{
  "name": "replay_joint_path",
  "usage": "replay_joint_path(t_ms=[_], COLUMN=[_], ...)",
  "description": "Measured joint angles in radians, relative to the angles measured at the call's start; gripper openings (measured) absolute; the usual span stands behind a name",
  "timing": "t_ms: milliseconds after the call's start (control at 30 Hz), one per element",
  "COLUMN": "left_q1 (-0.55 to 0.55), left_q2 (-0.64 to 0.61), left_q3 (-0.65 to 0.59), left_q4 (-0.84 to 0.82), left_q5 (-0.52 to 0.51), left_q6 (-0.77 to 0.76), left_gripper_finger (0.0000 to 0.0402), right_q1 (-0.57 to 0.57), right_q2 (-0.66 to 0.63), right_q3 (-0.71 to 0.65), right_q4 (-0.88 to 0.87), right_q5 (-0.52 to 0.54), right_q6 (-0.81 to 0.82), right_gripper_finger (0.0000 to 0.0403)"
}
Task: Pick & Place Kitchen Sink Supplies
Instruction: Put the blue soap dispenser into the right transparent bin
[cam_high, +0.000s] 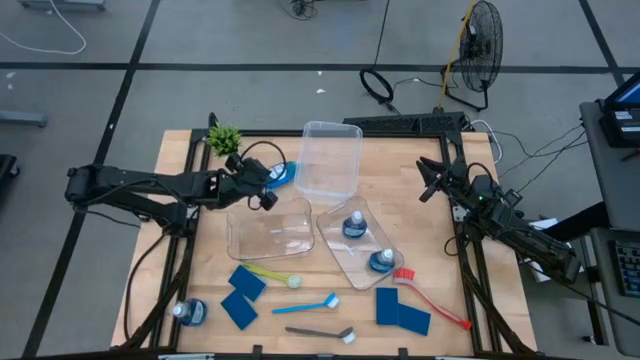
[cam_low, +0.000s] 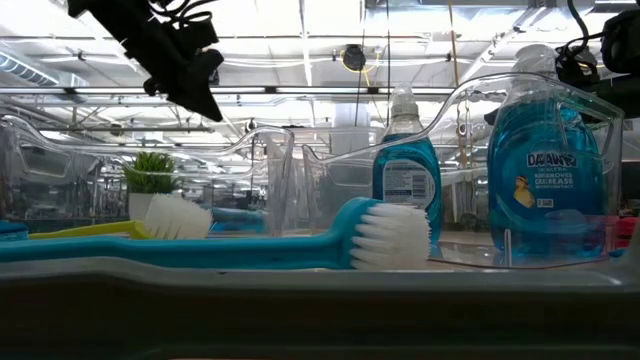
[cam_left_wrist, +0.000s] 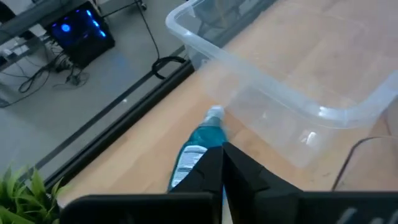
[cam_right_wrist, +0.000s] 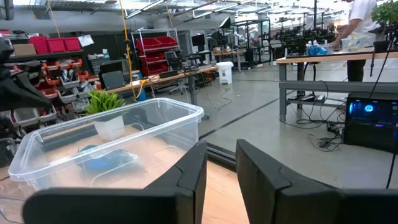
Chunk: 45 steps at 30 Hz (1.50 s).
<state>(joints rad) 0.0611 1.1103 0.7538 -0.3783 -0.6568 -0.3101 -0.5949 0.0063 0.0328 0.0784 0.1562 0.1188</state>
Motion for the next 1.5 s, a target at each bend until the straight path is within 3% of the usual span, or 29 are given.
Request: replay_joint_path(t_ms=[133,333,500,633,833,1200,1500], left_q1=[0.061,0.281,0.453,0.509,0.521,0.522,0.514], left_q2=[0.0,0.05,0.189,0.334,0.492,0.676,0.724], left_q3=[0.008,0.021,0.082,0.166,0.277,0.338,0.339], left_q4=[-0.034,-0.035,-0.06,-0.098,-0.199,-0.27,-0.233], left_q5=[0.044,0.37,0.587,0.645,0.729,0.662,0.593], left_q6=[-0.025,-0.014,0.058,0.181,0.273,0.361,0.333], left_gripper_finger=[0.0064,0.0195,0.0292,0.0332,0.0341,0.0325,0.0324], right_q1=[0.0,0.0,0.0,0.0,0.0,0.0,0.0], right_q2=[0.0,0.0,0.0,0.0,0.0,0.0,0.0], right_q3=[0.0,0.0,0.0,0.0,0.0,0.0,0.0], right_q4=[0.0,0.0,0.0,0.0,0.0,0.0,0.0], right_q5=[0.0,0.0,0.0,0.0,0.0,0.0,0.0], right_q6=[0.0,0.0,0.0,0.0,0.0,0.0,0.0], right_gripper_finger=[0.0073,0.0073,0.0073,0.0073,0.0073,0.0073,0.0073])
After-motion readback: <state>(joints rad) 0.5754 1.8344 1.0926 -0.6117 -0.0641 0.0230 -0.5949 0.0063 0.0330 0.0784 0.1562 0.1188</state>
